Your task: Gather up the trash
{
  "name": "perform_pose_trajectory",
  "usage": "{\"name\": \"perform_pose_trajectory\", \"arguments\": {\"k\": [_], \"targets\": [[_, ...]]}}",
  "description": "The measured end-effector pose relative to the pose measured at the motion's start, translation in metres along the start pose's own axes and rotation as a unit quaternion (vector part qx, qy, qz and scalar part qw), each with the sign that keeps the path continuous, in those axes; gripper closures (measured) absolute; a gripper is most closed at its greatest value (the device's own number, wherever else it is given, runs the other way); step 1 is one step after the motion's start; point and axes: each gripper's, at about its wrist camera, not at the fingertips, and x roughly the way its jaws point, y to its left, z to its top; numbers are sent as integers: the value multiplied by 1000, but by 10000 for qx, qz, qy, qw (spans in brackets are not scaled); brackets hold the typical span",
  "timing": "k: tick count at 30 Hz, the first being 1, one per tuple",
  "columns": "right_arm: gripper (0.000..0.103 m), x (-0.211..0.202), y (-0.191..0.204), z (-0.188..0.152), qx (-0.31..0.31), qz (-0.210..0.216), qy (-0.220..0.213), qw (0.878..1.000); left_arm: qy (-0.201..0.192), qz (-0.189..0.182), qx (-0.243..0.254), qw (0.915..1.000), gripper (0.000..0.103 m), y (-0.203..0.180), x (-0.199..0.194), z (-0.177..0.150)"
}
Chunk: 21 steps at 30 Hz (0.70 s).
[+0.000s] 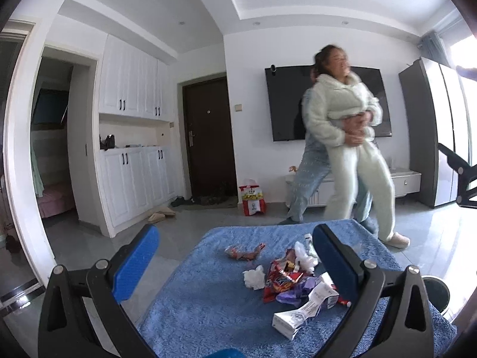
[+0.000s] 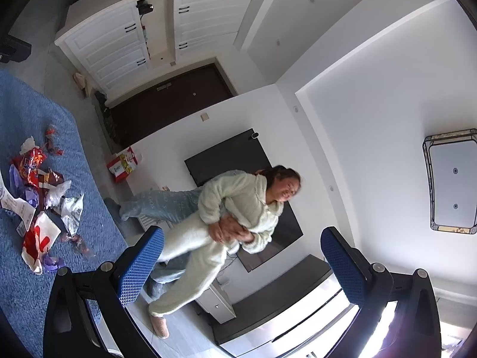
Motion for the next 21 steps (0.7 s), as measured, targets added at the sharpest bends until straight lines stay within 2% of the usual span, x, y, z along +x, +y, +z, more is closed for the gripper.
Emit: {"name": "perform_pose_trajectory", "arguments": {"k": [8, 12, 15, 21], "targets": [[0, -1, -6, 1, 63, -58, -49, 10000, -99, -319, 145, 9993, 0, -15, -9, 0], [0, -2, -6, 1, 84, -62, -74, 9999, -141, -79, 291, 9994, 0, -20, -12, -1], [0, -3, -7, 1, 103, -56, -89, 9999, -18, 67, 375, 9993, 0, -24, -9, 0], [0, -3, -11, 1, 235, -42, -79, 9997, 22, 150, 544, 9984, 0, -30, -5, 2]]}}
